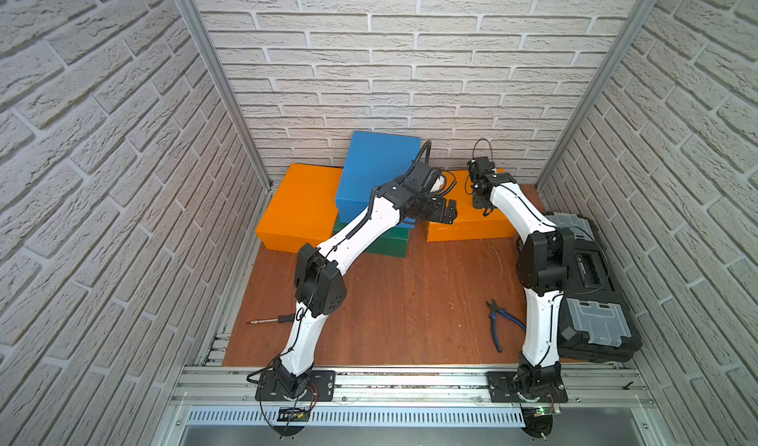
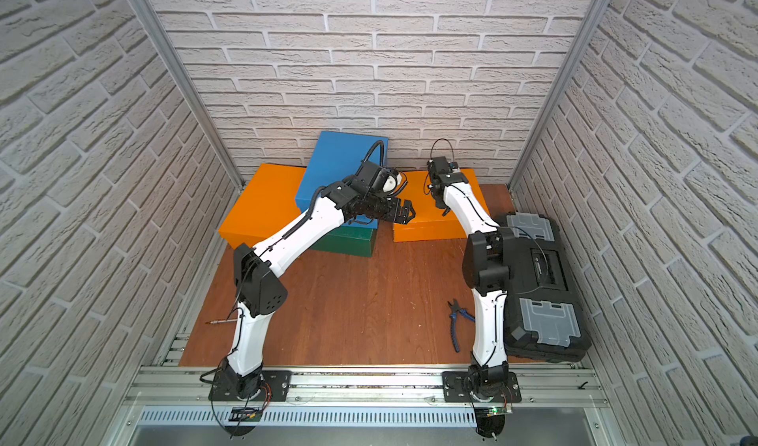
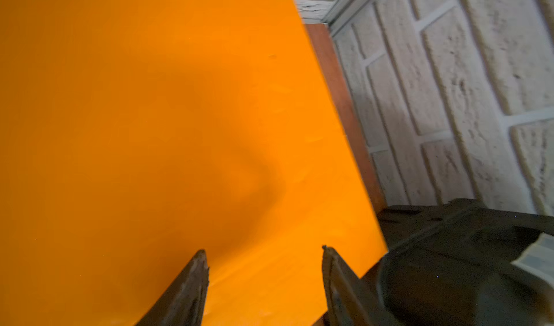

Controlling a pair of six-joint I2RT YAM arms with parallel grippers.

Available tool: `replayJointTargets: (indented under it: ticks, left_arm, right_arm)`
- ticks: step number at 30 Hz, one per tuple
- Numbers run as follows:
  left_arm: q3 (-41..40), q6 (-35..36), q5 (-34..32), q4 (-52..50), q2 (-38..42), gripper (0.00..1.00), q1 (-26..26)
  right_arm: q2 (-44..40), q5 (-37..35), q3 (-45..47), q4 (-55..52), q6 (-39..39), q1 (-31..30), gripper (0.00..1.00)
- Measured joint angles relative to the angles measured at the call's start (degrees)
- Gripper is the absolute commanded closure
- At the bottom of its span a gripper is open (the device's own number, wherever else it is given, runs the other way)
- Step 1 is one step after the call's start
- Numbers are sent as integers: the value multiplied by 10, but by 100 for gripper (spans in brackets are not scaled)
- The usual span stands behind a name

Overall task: Stack the shoeboxes
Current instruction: Adjust the shoebox at the center of the board.

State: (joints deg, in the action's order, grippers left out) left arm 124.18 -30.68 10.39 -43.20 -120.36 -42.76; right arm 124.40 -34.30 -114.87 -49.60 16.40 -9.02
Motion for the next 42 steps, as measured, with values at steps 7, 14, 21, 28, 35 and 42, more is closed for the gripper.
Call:
replayJointTargets:
  ticks: [7,14,21,28,35,42]
  left_arm:
    - [-9,-6,-3,0,24,2,0]
    - [-22,-6,1,-5,48,2,-1]
    - [-48,-10,-3,-4,87,2,2]
    - [-111,-13,-12,11,180,2,15]
    - [-155,-26,-31,77,252,2,60]
    - [-191,-31,-20,89,254,2,60]
  right_arm:
    - [-7,45,27,35,23,-60,42]
    - [-24,111,59,76,49,-75,43]
    - [-35,165,85,113,73,-89,46]
    - [-56,206,120,144,90,-115,47]
    - [-82,246,151,148,94,-135,47]
    - [-96,310,139,112,91,-102,46]
